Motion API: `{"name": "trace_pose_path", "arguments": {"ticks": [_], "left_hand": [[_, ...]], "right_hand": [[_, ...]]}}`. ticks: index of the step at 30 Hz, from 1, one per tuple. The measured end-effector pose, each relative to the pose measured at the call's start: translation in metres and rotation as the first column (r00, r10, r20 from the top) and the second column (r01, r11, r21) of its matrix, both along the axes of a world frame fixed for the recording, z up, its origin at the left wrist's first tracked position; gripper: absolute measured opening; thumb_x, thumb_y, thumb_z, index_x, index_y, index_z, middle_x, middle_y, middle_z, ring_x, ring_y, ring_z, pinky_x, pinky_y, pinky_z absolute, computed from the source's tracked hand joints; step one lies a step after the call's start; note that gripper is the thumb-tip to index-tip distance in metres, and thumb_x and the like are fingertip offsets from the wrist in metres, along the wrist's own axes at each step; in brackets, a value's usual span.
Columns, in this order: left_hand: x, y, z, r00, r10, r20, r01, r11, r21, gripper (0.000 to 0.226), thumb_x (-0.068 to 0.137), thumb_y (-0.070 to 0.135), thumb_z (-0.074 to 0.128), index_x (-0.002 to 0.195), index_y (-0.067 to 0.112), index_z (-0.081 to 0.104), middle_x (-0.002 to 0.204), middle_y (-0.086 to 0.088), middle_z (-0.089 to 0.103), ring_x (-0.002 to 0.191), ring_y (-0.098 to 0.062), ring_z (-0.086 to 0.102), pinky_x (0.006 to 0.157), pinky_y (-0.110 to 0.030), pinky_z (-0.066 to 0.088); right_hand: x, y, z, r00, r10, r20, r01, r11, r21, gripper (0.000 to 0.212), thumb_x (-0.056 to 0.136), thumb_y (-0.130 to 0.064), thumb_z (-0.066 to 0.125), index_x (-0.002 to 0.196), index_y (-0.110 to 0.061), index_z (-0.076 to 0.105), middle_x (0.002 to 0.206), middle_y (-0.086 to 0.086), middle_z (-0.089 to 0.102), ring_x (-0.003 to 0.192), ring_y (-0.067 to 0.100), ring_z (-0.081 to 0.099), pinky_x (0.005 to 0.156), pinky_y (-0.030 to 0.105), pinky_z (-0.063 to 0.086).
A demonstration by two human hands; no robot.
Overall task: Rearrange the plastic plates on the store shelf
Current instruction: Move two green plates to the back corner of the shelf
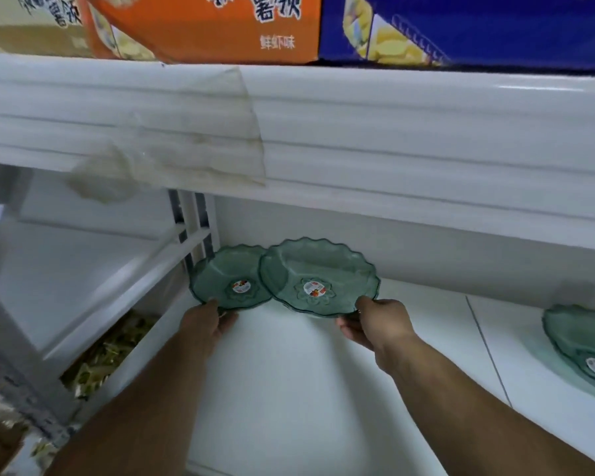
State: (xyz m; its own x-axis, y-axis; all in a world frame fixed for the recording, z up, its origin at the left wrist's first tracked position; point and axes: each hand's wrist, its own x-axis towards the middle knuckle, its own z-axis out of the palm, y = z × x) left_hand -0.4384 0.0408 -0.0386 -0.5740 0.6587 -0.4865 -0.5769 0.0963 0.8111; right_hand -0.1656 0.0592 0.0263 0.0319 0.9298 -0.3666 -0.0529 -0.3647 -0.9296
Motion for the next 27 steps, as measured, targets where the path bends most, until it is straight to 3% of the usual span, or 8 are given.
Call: {"name": "trace_pose_path", "arguments": {"ticks": [4, 6, 9, 13, 18, 20, 24, 27], "left_hand": [[0.000, -0.007, 0.001, 1.000, 0.006, 0.020, -0.006, 1.000, -0.005, 0.034, 0.101, 0.016, 0.051, 0.128, -0.004, 0.050, 0.093, -0.012, 0.055, 0.077, -0.027, 0.060, 0.055, -0.036, 0.061], [0.004, -0.014, 0.004, 1.000, 0.005, 0.019, -0.005, 1.000, 0.001, 0.037, 0.101, 0.015, 0.050, 0.134, -0.001, 0.048, 0.096, -0.011, 0.053, 0.080, -0.027, 0.059, 0.067, -0.042, 0.061], [0.005, -0.025, 0.005, 1.000, 0.009, 0.021, -0.009, 1.000, 0.003, 0.046, 0.101, 0.015, 0.050, 0.144, -0.001, 0.040, 0.124, -0.017, 0.053, 0.104, -0.033, 0.058, 0.085, -0.045, 0.052], [0.001, -0.036, 0.008, 1.000, -0.002, 0.008, 0.002, 1.000, 0.024, 0.049, 0.102, 0.010, 0.047, 0.149, 0.006, 0.034, 0.146, -0.017, 0.044, 0.114, -0.035, 0.055, 0.086, -0.045, 0.051], [-0.001, -0.044, 0.013, 0.999, -0.037, -0.013, 0.037, 0.998, 0.053, 0.051, 0.101, 0.003, 0.044, 0.151, 0.009, 0.032, 0.148, -0.014, 0.043, 0.113, -0.033, 0.054, 0.092, -0.048, 0.052], [-0.002, -0.047, 0.012, 0.999, -0.034, -0.020, 0.035, 0.999, 0.037, 0.051, 0.101, 0.002, 0.044, 0.150, 0.010, 0.034, 0.146, -0.014, 0.045, 0.113, -0.033, 0.055, 0.088, -0.046, 0.053], [-0.001, -0.051, 0.005, 1.000, -0.025, -0.015, 0.025, 0.999, 0.042, 0.049, 0.101, -0.005, 0.037, 0.149, 0.008, 0.034, 0.146, -0.016, 0.046, 0.127, -0.038, 0.051, 0.100, -0.050, 0.048], [0.004, -0.055, 0.005, 0.999, -0.024, -0.021, 0.025, 0.998, 0.050, 0.048, 0.102, -0.004, 0.037, 0.149, 0.007, 0.035, 0.146, -0.016, 0.046, 0.129, -0.039, 0.050, 0.105, -0.052, 0.044]], "right_hand": [[-0.032, 0.022, -0.004, 0.999, 0.032, -0.002, -0.033, 0.999, -0.020, 0.024, 0.096, -0.008, 0.048, 0.100, 0.009, 0.065, 0.088, 0.029, 0.075, 0.052, 0.024, 0.069, 0.051, 0.028, 0.061], [-0.052, 0.032, -0.005, 0.999, 0.051, -0.012, -0.052, 0.998, -0.020, 0.022, 0.095, -0.008, 0.050, 0.096, 0.007, 0.066, 0.083, 0.025, 0.076, 0.054, 0.024, 0.070, 0.059, 0.033, 0.064], [-0.084, 0.041, -0.006, 0.993, 0.120, -0.011, -0.121, 0.992, -0.025, 0.017, 0.094, -0.005, 0.053, 0.087, 0.002, 0.067, 0.081, 0.020, 0.075, 0.051, 0.019, 0.069, 0.061, 0.033, 0.062], [-0.118, 0.049, -0.007, 0.983, 0.182, 0.007, -0.181, 0.980, -0.088, 0.017, 0.095, -0.002, 0.050, 0.088, 0.001, 0.066, 0.084, 0.020, 0.073, 0.046, 0.019, 0.065, 0.050, 0.027, 0.058], [-0.144, 0.055, -0.012, 0.976, 0.217, 0.005, -0.212, 0.961, -0.180, 0.019, 0.099, 0.002, 0.045, 0.105, 0.002, 0.063, 0.085, 0.019, 0.068, 0.054, 0.023, 0.062, 0.043, 0.026, 0.055], [-0.149, 0.054, -0.013, 0.977, 0.210, -0.032, -0.212, 0.953, -0.216, 0.024, 0.098, 0.002, 0.047, 0.117, 0.004, 0.062, 0.098, 0.022, 0.069, 0.057, 0.026, 0.060, 0.039, 0.028, 0.054], [-0.152, 0.050, -0.025, 0.957, 0.283, -0.067, -0.288, 0.952, -0.103, 0.036, 0.098, -0.001, 0.048, 0.134, 0.002, 0.051, 0.108, 0.013, 0.059, 0.068, 0.014, 0.059, 0.055, 0.023, 0.059], [-0.153, 0.049, -0.037, 0.945, 0.313, -0.090, -0.318, 0.947, -0.044, 0.029, 0.095, -0.005, 0.054, 0.123, -0.002, 0.058, 0.094, 0.005, 0.059, 0.073, 0.014, 0.063, 0.071, 0.028, 0.062]]}}
